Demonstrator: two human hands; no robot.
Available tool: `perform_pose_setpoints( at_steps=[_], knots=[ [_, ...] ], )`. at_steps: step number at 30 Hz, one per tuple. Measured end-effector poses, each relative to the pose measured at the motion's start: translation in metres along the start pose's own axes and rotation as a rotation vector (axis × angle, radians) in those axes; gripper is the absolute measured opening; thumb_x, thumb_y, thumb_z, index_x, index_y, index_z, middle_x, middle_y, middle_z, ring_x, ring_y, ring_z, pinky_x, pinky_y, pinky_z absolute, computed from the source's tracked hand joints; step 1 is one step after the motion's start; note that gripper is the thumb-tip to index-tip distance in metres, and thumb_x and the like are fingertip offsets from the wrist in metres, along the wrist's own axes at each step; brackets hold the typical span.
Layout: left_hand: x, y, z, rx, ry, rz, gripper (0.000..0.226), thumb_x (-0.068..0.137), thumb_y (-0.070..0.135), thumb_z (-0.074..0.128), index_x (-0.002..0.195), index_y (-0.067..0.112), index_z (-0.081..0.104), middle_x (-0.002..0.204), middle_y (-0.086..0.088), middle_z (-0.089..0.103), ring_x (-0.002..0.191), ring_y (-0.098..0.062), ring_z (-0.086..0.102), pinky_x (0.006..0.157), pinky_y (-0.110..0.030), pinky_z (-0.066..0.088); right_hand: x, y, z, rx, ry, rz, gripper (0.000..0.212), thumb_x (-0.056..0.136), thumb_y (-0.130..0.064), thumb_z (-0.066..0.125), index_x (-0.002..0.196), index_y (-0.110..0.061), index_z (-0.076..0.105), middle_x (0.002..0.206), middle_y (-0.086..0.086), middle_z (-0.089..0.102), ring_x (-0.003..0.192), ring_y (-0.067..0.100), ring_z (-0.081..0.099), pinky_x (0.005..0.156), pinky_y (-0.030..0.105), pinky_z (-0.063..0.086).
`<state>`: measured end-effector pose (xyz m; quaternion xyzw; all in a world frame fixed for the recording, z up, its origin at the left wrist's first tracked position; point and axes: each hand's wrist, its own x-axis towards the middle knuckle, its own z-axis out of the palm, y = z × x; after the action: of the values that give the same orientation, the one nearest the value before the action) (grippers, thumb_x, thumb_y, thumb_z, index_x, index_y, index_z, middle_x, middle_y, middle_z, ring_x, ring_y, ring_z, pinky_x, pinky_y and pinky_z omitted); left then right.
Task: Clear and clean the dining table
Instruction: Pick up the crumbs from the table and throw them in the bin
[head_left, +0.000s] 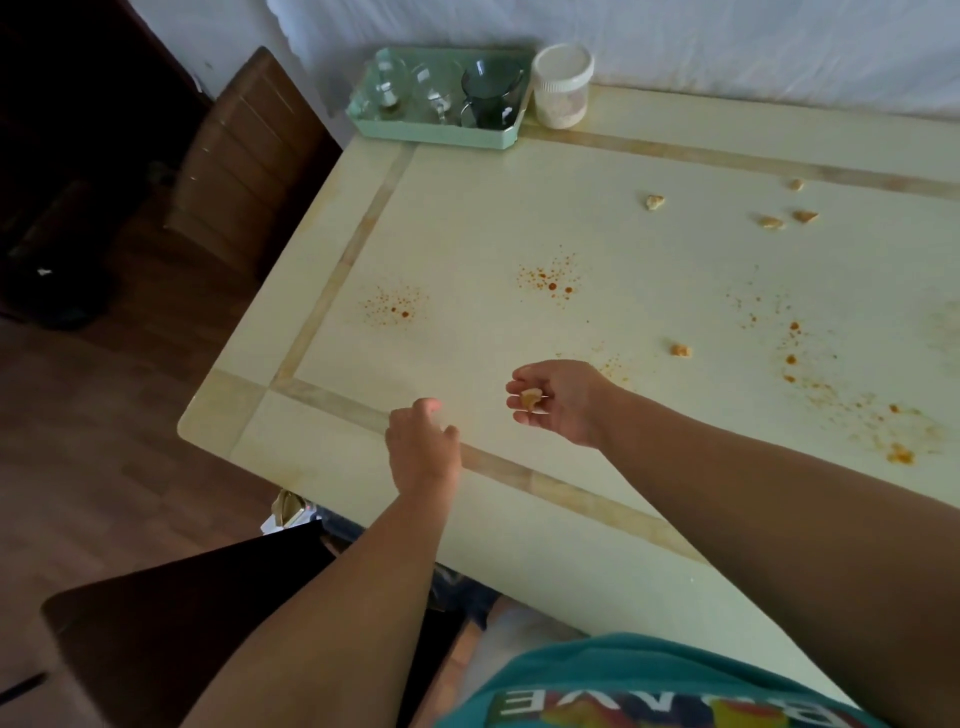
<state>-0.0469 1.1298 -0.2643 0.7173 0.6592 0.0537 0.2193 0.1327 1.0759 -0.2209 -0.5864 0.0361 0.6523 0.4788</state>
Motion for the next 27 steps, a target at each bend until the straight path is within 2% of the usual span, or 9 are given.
perform_pose_setpoints(
  at_steps=[3, 10, 13, 16, 18, 21, 24, 27],
  knots=[
    [-0.005, -0.009, 0.005, 0.029, -0.064, 0.049, 0.028, 0.088, 0.015, 0.063, 0.116, 0.019, 0.064, 0.117, -0.006, 0.057, 0.103, -0.024, 0.059, 0.090, -0.036, 0.052, -0.007, 0.011, -0.008, -0.035, -0.001, 0.023, 0.009, 0.092, -0.005, 0.057, 0.098, -0.001, 0.062, 0.091, 0.015, 0.064, 0.077, 0.027, 0.062, 0.074, 0.039, 0.055],
    [-0.016, -0.003, 0.012, 0.020, -0.102, 0.089, 0.012, 0.091, 0.011, 0.058, 0.102, 0.015, 0.063, 0.106, -0.006, 0.056, 0.090, -0.024, 0.061, 0.080, -0.035, 0.053, -0.021, 0.030, -0.025, -0.062, 0.010, 0.064, 0.011, 0.093, -0.006, 0.056, 0.101, -0.001, 0.062, 0.093, 0.015, 0.065, 0.080, 0.027, 0.063, 0.079, 0.040, 0.054],
    [-0.024, 0.010, 0.017, -0.022, -0.123, 0.055, 0.018, 0.089, 0.014, 0.059, 0.106, 0.012, 0.063, 0.108, -0.008, 0.059, 0.090, -0.024, 0.062, 0.078, -0.033, 0.052, -0.026, 0.025, -0.034, -0.046, 0.024, 0.045, 0.012, 0.093, -0.006, 0.057, 0.102, -0.001, 0.062, 0.093, 0.015, 0.065, 0.077, 0.026, 0.063, 0.077, 0.040, 0.054],
    [-0.036, 0.029, 0.021, -0.153, -0.170, 0.012, 0.026, 0.085, 0.014, 0.062, 0.111, 0.011, 0.064, 0.106, -0.005, 0.062, 0.087, -0.019, 0.061, 0.073, -0.025, 0.045, -0.035, 0.020, -0.046, -0.033, 0.042, 0.019, 0.012, 0.093, -0.006, 0.057, 0.103, -0.001, 0.061, 0.093, 0.015, 0.064, 0.075, 0.026, 0.062, 0.080, 0.041, 0.054],
    [-0.046, 0.046, 0.023, -0.222, -0.210, 0.026, 0.025, 0.086, 0.014, 0.062, 0.110, 0.013, 0.064, 0.103, -0.001, 0.065, 0.087, -0.015, 0.060, 0.074, -0.021, 0.042, -0.040, 0.020, -0.055, -0.029, 0.057, 0.005, 0.012, 0.092, -0.006, 0.057, 0.102, -0.001, 0.061, 0.093, 0.015, 0.064, 0.075, 0.027, 0.062, 0.080, 0.041, 0.054],
    [-0.059, 0.072, 0.028, -0.247, -0.248, 0.123, 0.020, 0.087, 0.011, 0.059, 0.104, 0.016, 0.066, 0.097, 0.005, 0.067, 0.092, -0.014, 0.063, 0.080, -0.023, 0.048, -0.049, 0.020, -0.068, -0.017, 0.088, -0.012, 0.010, 0.091, -0.006, 0.058, 0.099, -0.001, 0.062, 0.093, 0.015, 0.064, 0.077, 0.028, 0.062, 0.077, 0.040, 0.054],
    [-0.066, 0.086, 0.032, -0.158, -0.176, 0.226, 0.019, 0.090, 0.007, 0.055, 0.102, 0.016, 0.067, 0.099, 0.005, 0.067, 0.093, -0.014, 0.062, 0.080, -0.021, 0.045, -0.058, 0.025, -0.083, -0.003, 0.115, -0.024, 0.008, 0.092, -0.007, 0.057, 0.096, -0.002, 0.062, 0.091, 0.014, 0.063, 0.077, 0.028, 0.061, 0.076, 0.040, 0.054],
    [-0.066, 0.083, 0.032, -0.185, -0.038, 0.113, 0.019, 0.090, 0.005, 0.053, 0.105, 0.013, 0.063, 0.105, -0.002, 0.066, 0.096, -0.019, 0.063, 0.078, -0.023, 0.043, -0.066, 0.032, -0.099, 0.020, 0.132, -0.035, 0.009, 0.093, -0.008, 0.056, 0.097, -0.002, 0.062, 0.088, 0.013, 0.062, 0.076, 0.027, 0.060, 0.078, 0.040, 0.054]
  ],
)
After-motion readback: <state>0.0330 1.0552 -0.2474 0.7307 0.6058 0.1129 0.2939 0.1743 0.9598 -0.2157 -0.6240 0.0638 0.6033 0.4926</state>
